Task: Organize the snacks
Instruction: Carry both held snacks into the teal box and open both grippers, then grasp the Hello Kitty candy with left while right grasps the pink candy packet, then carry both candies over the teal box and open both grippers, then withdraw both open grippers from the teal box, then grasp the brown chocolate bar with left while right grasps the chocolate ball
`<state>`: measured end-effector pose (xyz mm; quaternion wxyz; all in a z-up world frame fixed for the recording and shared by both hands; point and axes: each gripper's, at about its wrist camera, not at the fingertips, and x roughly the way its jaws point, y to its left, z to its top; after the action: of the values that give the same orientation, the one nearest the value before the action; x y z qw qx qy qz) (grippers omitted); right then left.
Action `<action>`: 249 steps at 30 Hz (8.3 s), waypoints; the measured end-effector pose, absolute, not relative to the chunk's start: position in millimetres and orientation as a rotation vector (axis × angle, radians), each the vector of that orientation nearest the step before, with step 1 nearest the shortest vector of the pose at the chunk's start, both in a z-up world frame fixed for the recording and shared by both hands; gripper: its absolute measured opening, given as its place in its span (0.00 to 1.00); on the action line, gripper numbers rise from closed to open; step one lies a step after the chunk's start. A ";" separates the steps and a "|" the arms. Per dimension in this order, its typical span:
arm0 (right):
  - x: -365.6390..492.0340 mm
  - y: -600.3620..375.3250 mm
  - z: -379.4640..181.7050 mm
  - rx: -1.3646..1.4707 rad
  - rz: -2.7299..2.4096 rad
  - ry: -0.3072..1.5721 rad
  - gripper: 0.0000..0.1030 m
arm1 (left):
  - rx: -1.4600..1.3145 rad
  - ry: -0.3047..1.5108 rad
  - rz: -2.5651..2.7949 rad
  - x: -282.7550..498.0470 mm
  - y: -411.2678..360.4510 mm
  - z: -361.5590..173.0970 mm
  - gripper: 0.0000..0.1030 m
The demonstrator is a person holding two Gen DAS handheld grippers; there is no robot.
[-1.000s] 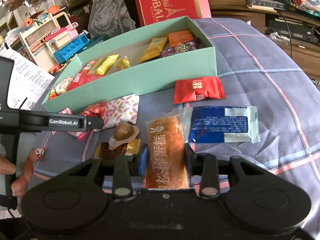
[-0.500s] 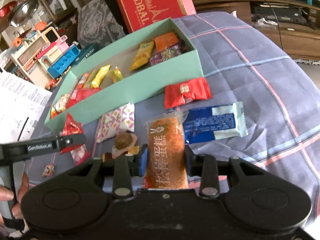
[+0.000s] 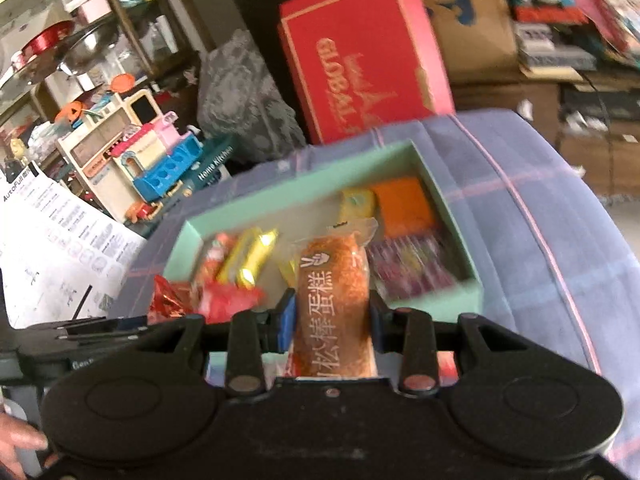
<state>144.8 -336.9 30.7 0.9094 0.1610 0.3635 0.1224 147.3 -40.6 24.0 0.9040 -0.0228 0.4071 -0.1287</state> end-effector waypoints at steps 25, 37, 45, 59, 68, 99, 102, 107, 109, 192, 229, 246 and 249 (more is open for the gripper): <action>319.8 -275.8 -2.3 0.385 0.313 0.861 0.67 | -0.018 0.932 -0.151 295.1 -59.8 -16.6 0.94; 287.0 -290.6 17.4 0.381 0.275 0.812 1.00 | -0.043 0.959 -0.107 262.6 -44.2 -10.9 1.00; 244.1 -302.7 32.8 0.386 0.288 0.795 1.00 | -0.034 0.910 -0.132 216.8 -41.0 13.2 1.00; 153.6 -309.9 40.4 0.375 0.314 0.737 1.00 | -0.068 0.913 -0.106 119.4 10.4 -3.1 1.00; 114.4 -290.3 -5.4 0.361 0.335 0.854 1.00 | -0.135 1.001 -0.015 79.8 60.1 -47.3 1.00; 99.9 -151.9 -51.1 -0.135 0.481 0.960 0.38 | -0.066 0.925 -0.004 36.5 91.3 -75.1 0.71; 93.1 -148.7 -51.6 -0.185 0.480 0.935 0.31 | -0.061 0.925 -0.003 35.7 91.9 -75.5 0.71; 91.6 -164.7 -51.2 -0.143 0.465 0.935 0.31 | -0.017 0.918 0.026 31.3 86.6 -74.6 0.50; 90.7 -167.0 -51.5 -0.135 0.460 0.932 0.31 | -0.019 0.915 0.025 29.4 84.8 -73.5 0.46; 169.7 -283.4 29.0 0.367 0.299 0.799 1.00 | 0.002 0.824 -0.176 145.4 -32.5 6.6 1.00; 49.5 -358.6 -25.6 0.451 0.180 0.858 0.97 | 0.183 0.947 -0.408 42.2 -96.5 -45.1 1.00; 42.6 -385.0 -53.9 0.500 0.135 0.878 0.89 | 0.336 0.942 -0.570 53.0 -142.1 -76.8 0.70; 44.9 -381.9 -58.0 0.511 0.153 0.888 0.88 | 0.328 0.947 -0.577 46.7 -140.9 -76.1 0.69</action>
<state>44.9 -381.9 -58.0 0.8690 0.2441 0.4243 0.0729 46.7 -140.9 -76.1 0.8373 0.1548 0.4478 -0.2728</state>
